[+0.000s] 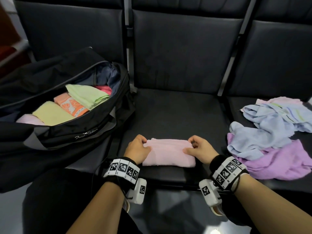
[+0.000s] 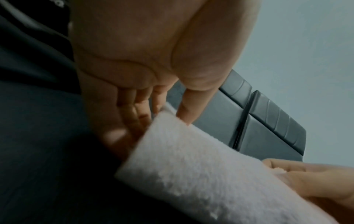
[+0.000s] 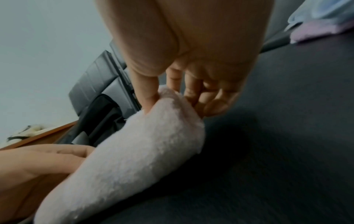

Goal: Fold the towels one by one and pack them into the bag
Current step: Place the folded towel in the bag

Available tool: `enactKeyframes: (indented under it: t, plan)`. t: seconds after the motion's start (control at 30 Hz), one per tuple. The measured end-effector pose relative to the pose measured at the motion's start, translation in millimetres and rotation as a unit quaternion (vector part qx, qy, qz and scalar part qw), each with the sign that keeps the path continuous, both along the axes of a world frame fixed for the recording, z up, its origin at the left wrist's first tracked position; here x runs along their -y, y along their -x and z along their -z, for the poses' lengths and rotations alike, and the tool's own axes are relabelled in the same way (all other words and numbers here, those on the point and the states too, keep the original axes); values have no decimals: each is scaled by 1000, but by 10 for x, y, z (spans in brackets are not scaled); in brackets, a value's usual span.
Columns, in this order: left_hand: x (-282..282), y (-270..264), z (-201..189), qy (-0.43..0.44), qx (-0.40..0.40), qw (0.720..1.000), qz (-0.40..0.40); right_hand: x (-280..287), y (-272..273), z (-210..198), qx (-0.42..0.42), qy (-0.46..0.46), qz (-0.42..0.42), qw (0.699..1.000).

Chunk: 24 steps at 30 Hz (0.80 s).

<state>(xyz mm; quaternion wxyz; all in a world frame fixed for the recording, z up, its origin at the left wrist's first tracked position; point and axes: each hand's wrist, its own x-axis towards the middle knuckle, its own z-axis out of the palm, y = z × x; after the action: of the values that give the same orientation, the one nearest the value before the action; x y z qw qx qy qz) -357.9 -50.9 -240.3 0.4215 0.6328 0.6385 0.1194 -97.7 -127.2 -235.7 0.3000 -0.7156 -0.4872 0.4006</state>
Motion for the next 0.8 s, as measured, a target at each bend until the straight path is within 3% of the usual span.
enactKeyframes:
  t: [0.1, 0.3, 0.4, 0.57, 0.67, 0.8]
  plan:
    - [-12, -28, -130, -29, -37, 998, 52, -1, 53, -290, 30, -56, -24, 998]
    - [83, -177, -619, -58, 179, 964, 189, -114, 417, -1090, 97, -200, -201, 954]
    - [126, -166, -738, -60, 196, 958, 199, -174, 572, -1281, 114, -215, -236, 941]
    - [60, 28, -818, -76, 233, 957, 153, -381, 791, -1326, 73, -223, -188, 954]
    - [-55, 253, -829, -87, 297, 949, 65, -588, 953, -1242, 6, -219, -116, 969]
    - [-237, 636, -835, -66, 426, 894, -117, -833, 1229, -1020, -90, -82, -171, 978]
